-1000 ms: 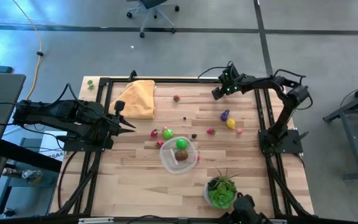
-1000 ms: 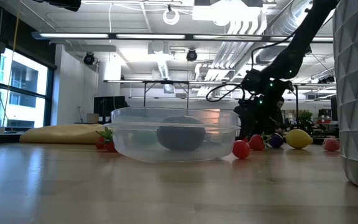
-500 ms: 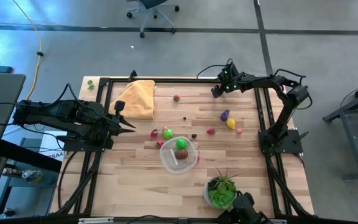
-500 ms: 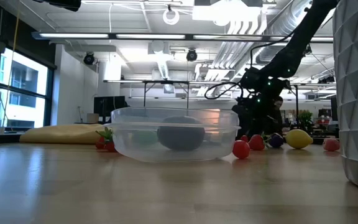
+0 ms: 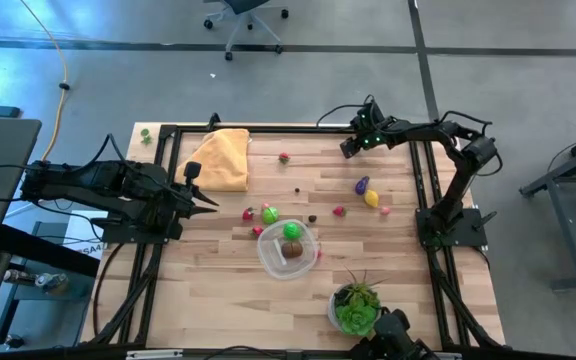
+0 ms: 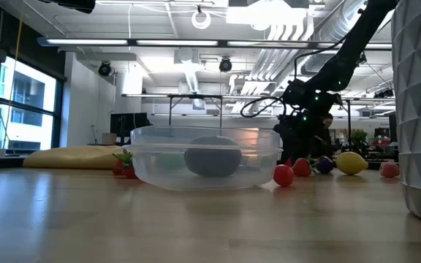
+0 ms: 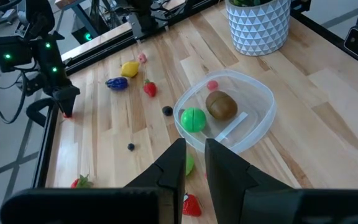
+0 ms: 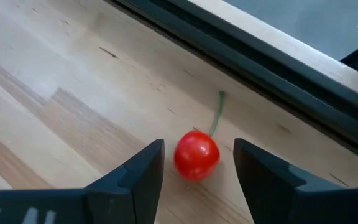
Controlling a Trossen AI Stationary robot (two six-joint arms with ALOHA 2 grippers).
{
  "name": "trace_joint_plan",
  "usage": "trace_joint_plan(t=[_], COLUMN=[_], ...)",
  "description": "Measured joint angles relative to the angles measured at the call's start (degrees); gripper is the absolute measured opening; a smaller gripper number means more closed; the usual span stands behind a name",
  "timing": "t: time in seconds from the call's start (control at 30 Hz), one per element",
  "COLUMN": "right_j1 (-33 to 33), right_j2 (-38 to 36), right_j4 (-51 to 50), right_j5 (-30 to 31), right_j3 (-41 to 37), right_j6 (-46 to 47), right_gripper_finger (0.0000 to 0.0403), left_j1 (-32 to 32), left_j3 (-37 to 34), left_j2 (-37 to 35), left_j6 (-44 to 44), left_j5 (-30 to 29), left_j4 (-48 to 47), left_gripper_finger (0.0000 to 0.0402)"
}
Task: Pick and placing Produce into tupperware
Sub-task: Put the red cherry into the transparent bin
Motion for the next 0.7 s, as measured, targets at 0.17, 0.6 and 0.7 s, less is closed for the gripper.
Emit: trace_joint_plan(t=[0.17, 0.6, 0.7], right_j1=[0.00, 0.00, 0.00], right_j2=[2.07, 2.27, 2.30], right_j4=[1.14, 2.44, 2.39], right_j5=[-0.66, -0.02, 0.00], right_j3=[0.11, 0.09, 0.09], right_j6=[-0.24, 0.23, 0.23], right_gripper_finger=[0.0183, 0.0172, 0.0154], left_j1=[0.02, 0.02, 0.00], left_j3=[0.00, 0.00, 0.00], left_j2=[0.01, 0.00, 0.00], left_j6=[0.00, 0.00, 0.00], left_j5=[0.00, 0.00, 0.00], left_j4=[0.01, 0.00, 0.00], left_gripper_finger=[0.0051, 0.0051, 0.0051])
